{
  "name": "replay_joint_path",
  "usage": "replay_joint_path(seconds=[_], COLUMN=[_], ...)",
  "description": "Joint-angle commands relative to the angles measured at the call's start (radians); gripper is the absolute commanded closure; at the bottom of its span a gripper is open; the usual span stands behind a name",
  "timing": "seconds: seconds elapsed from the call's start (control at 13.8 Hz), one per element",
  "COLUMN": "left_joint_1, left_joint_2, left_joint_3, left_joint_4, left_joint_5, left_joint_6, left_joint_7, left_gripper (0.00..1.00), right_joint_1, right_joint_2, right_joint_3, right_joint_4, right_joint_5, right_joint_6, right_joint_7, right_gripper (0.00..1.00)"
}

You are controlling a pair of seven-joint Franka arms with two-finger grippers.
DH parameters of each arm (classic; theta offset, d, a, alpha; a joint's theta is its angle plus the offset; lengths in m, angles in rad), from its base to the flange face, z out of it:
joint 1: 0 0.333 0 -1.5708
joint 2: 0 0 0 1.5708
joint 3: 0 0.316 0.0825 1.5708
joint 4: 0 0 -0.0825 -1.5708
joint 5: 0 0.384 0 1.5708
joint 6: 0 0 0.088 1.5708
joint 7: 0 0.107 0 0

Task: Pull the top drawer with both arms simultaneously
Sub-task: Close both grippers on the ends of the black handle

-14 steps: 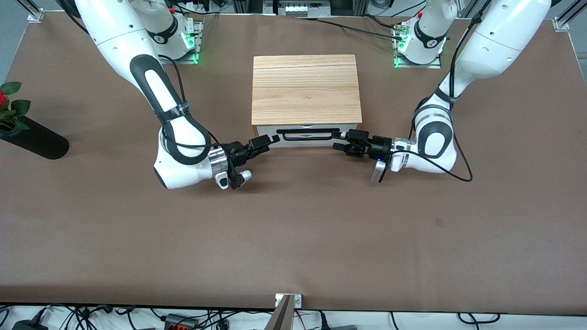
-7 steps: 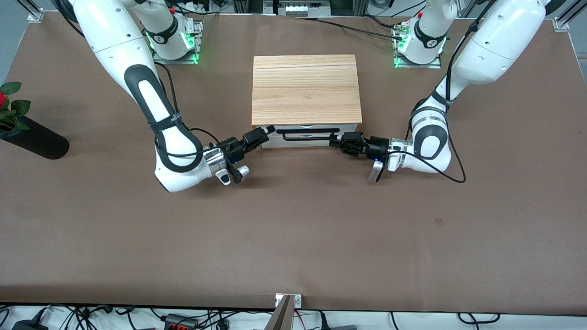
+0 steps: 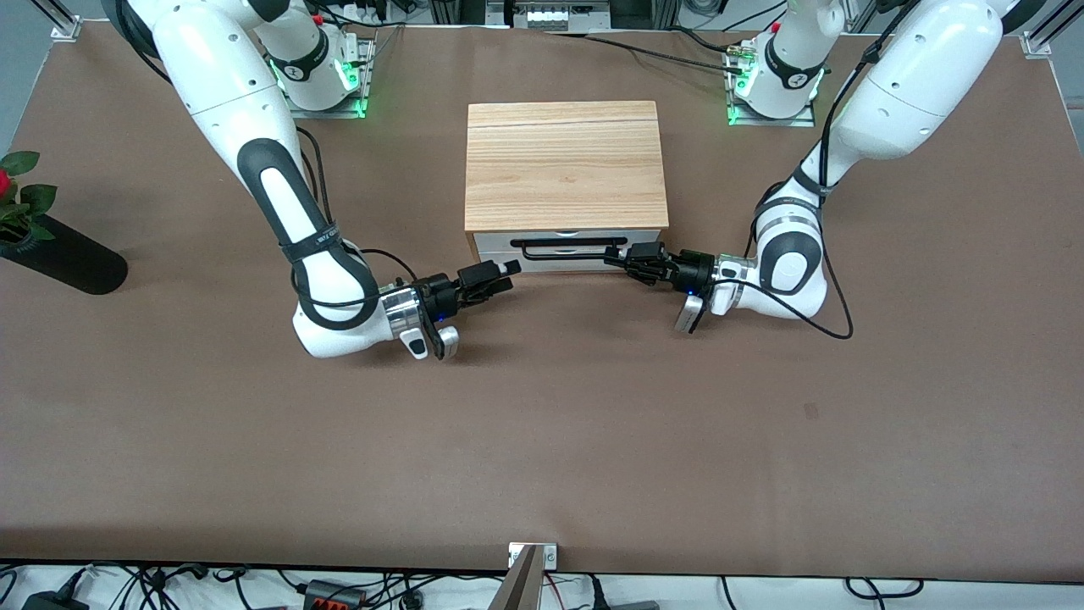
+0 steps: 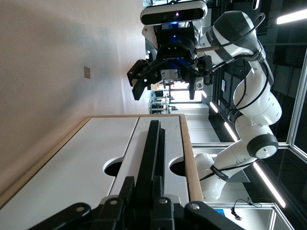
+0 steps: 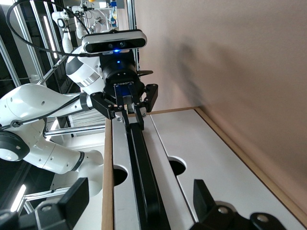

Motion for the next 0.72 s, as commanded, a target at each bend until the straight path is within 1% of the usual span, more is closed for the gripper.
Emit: replay_joint_path(seconds=[0.0,0.14,0.22,0.29,0.36,0.51,0.58,0.65], left_joint_1=[0.006,0.009,0.012,0.012,0.011,0.009,0.011,0.012], left_joint_2=[-0.001,-0.001,-0.001,-0.001,-0.001,-0.001,-0.001,-0.001], left_joint_3=[-0.006,-0.006,-0.006,-0.006,-0.006,-0.006,-0.006,-0.006], left_joint_4=[-0.017,-0.017,-0.017,-0.018,-0.017,-0.017,-0.017,-0.017], left_joint_5=[-0.023,-0.023,-0.023,-0.023,-0.023,-0.023,-0.023,-0.023], left_joint_6=[-0.013,-0.038,-0.044,-0.044,-0.044,-0.044,-0.044,-0.046], left_joint_7=[0.021,0.004,-0.005,-0.005,-0.007,-0.008,-0.016,-0.022], left_gripper=[0.91,0.97,0.98,0.99,0.99,0.99,0.99,0.99], right_joint_1=[0.018,0.026,0.027,0.027,0.029,0.034,0.035,0.041], right_joint_2=[0.02,0.023,0.034,0.037,0.037,0.037,0.037,0.037], right_joint_3=[0.005,0.005,0.005,0.005,0.005,0.005,0.005,0.005], right_joint_4=[0.022,0.023,0.029,0.029,0.026,0.026,0.026,0.026], right_joint_5=[0.022,0.043,0.059,0.06,0.062,0.06,0.06,0.06], right_joint_6=[-0.001,0.001,0.002,-0.001,-0.004,-0.004,-0.006,-0.006], right_joint_7=[-0.02,-0.023,-0.031,-0.049,-0.064,-0.065,-0.065,-0.066], right_gripper=[0.12,0.22,0.25,0.36,0.37,0.48,0.49,0.53])
